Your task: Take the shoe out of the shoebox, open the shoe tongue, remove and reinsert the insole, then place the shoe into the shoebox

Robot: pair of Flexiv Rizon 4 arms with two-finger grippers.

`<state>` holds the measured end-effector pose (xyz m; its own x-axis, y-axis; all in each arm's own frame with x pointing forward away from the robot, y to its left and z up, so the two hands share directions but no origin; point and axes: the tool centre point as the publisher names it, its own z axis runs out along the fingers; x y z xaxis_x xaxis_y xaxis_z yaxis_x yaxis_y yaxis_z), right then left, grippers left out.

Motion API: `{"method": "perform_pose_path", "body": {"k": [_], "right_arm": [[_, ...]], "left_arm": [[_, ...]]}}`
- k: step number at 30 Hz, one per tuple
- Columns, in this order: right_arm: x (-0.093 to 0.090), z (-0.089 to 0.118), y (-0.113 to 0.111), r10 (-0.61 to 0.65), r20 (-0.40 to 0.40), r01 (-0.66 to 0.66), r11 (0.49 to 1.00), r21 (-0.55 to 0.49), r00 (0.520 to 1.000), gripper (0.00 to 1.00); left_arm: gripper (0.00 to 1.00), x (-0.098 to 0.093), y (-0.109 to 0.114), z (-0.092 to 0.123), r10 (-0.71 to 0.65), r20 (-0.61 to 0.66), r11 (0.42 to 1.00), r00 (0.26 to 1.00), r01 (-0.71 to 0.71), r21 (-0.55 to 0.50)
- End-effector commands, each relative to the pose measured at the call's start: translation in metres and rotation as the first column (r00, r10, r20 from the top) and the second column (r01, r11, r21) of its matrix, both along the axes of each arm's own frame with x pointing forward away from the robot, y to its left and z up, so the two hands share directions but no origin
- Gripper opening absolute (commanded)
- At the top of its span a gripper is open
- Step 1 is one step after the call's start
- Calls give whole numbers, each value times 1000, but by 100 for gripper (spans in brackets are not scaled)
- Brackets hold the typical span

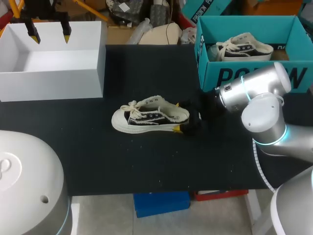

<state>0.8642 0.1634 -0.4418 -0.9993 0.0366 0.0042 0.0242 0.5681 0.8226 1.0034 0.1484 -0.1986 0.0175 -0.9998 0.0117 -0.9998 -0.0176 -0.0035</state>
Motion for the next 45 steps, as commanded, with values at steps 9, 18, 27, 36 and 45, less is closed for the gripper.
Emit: {"method": "perform_pose_path", "body": {"k": [9, 18, 27, 36, 45], "right_arm": [[-1, -10, 4, -3, -1, 2, 1000, -1, 1000, 0], [-1, -10, 4, -3, -1, 2, 1000, -1, 1000, 0], [-1, -10, 4, -3, -1, 2, 1000, -1, 1000, 0], [-1, -10, 4, -3, -1, 2, 1000, -1, 1000, 0], [-1, -10, 4, -3, -1, 2, 1000, -1, 1000, 0]], "left_arm": [[100, -75, -60, -12, 224, 81, 966, 971, -232, 111], [100, -106, -91, -17, 241, -4, 969, 970, -241, 52], [100, -106, -91, -17, 241, -4, 969, 970, -241, 52], [100, -118, -107, -20, 233, 36, 964, 972, -235, 121], [100, -168, -206, -31, -36, 115, 980, 993, 13, 197]]}}
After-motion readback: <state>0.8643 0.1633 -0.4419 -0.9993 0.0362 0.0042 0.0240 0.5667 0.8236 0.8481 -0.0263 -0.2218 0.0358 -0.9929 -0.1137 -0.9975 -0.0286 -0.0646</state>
